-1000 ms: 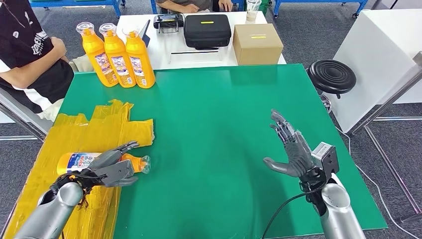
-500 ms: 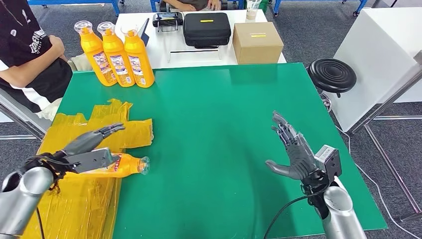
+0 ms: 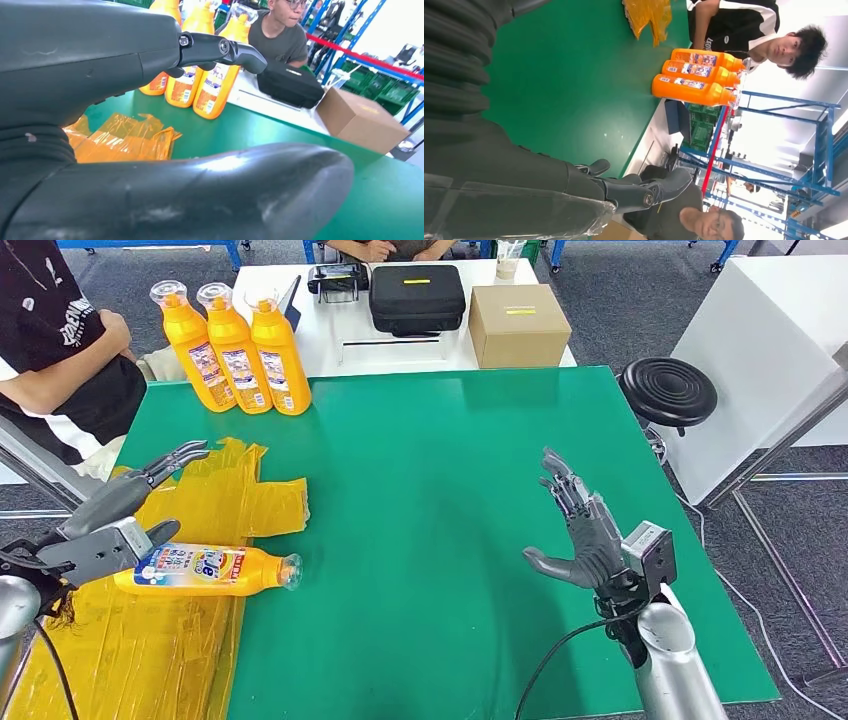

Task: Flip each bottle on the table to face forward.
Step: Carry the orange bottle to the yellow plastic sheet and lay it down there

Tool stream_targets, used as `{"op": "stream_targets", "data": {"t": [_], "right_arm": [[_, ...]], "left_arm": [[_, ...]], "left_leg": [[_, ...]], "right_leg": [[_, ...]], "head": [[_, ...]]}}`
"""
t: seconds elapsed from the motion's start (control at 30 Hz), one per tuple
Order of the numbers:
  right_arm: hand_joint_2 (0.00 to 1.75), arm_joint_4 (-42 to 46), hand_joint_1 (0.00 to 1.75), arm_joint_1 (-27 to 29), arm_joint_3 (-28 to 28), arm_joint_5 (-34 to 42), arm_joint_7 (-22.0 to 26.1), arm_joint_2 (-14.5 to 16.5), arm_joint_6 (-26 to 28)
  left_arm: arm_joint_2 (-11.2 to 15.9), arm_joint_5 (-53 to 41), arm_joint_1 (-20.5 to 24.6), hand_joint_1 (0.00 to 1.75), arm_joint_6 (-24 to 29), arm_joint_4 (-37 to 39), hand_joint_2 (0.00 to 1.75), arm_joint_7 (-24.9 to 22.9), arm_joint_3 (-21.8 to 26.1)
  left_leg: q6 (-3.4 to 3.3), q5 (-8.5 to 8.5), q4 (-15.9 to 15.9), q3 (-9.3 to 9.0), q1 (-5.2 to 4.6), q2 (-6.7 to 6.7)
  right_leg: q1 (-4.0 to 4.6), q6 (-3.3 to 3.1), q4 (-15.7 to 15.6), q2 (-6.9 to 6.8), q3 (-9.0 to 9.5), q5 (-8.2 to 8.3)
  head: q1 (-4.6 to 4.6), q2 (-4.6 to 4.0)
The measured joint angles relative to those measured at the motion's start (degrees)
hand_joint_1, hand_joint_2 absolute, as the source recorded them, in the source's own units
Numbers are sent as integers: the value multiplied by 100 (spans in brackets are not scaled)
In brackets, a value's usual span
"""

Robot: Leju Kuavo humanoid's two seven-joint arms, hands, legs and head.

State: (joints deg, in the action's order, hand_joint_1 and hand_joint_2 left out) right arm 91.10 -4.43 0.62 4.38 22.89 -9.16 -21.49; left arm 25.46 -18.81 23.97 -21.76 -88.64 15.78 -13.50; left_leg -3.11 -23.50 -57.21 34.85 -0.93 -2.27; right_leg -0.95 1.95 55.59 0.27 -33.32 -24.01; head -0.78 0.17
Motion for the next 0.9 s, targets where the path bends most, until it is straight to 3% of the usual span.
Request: {"op": "stream_targets", "data": {"t": [0.13,0.3,0.47,0.6,0.9], "right_arm": [[175,54,0,-77,76,-117,69,93,297],[175,209,0,-200,438,-468,172,323,1033],[175,372,0,-333,992,-697,157,575,1678],[175,410,0,-463,1297,-802,100,714,1881],[175,183,0,-998,2049,-1074,-9,1171,2442]], "left_arm": [[-286,352,-108,0,259,-93,0,96,162],[-1024,938,-291,0,539,-68,0,67,222],[-1746,1135,-329,0,818,236,0,36,-22],[-2141,1385,-293,0,853,446,175,-133,-241],[-3027,1955,-62,0,1192,1137,175,-383,-773]], "left_leg": [[0,0,0,1,-1,1],[0,0,-1,3,-2,0],[0,0,-1,4,-2,3],[0,0,-2,7,-2,0],[-1,0,-2,8,-2,2]], "right_leg": [[0,0,0,0,-2,0],[-2,0,-1,0,-4,0],[-2,1,-1,1,-7,1],[-2,1,-1,1,-9,1],[-1,1,0,1,-10,1]], "head": [[1,0],[1,0],[1,1],[1,0],[2,0]]}}
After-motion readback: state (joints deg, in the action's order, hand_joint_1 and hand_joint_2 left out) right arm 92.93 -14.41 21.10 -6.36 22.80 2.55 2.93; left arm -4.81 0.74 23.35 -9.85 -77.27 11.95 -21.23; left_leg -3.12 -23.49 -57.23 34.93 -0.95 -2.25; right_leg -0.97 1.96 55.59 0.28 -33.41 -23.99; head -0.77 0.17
